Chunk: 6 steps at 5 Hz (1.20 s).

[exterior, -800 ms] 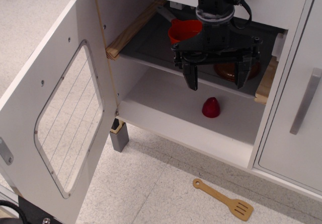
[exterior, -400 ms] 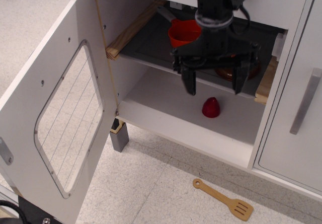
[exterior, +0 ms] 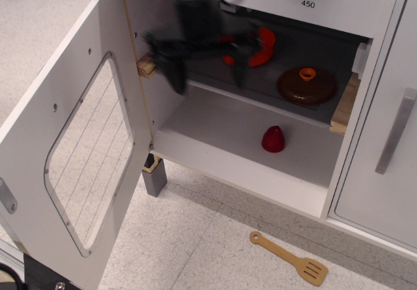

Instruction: Close oven

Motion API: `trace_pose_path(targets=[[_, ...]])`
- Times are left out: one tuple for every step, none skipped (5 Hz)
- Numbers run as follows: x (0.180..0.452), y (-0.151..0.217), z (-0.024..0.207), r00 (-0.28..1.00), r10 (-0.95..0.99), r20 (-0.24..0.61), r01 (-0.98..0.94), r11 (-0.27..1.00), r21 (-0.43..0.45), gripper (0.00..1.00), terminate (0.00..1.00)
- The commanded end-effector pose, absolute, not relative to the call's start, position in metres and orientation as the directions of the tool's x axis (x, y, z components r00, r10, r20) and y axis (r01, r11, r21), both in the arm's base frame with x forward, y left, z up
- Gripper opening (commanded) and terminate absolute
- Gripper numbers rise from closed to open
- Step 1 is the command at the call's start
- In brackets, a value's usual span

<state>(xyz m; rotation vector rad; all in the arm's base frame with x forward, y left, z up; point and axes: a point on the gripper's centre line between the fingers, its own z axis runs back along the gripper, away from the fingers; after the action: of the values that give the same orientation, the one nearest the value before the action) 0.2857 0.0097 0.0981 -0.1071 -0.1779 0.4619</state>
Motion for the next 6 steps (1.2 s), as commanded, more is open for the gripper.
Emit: trace_pose_path(targets=[[0.26, 0.074, 0.144, 0.892, 0.388, 0.231, -0.358, 0.919, -0.164, 1.0, 0.0], [0.241, 0.091, 0.159, 0.914, 0.348, 0.209, -0.339, 0.937, -0.079, 1.0, 0.0], [0.223, 0.107, 0.17, 0.93, 0.31, 0.198, -0.315, 0.949, -0.007, 1.0, 0.0], [0.209, 0.117, 0.172, 0.944, 0.278, 0.177, -0.288, 0.957, 0.035, 1.0, 0.0], [0.199, 0.128, 0.15, 0.94, 0.286, 0.188, -0.302, 0.951, 0.067, 1.0, 0.0], [0.197, 0.129, 0.129, 0.93, 0.31, 0.197, -0.322, 0.946, 0.034, 1.0, 0.0]])
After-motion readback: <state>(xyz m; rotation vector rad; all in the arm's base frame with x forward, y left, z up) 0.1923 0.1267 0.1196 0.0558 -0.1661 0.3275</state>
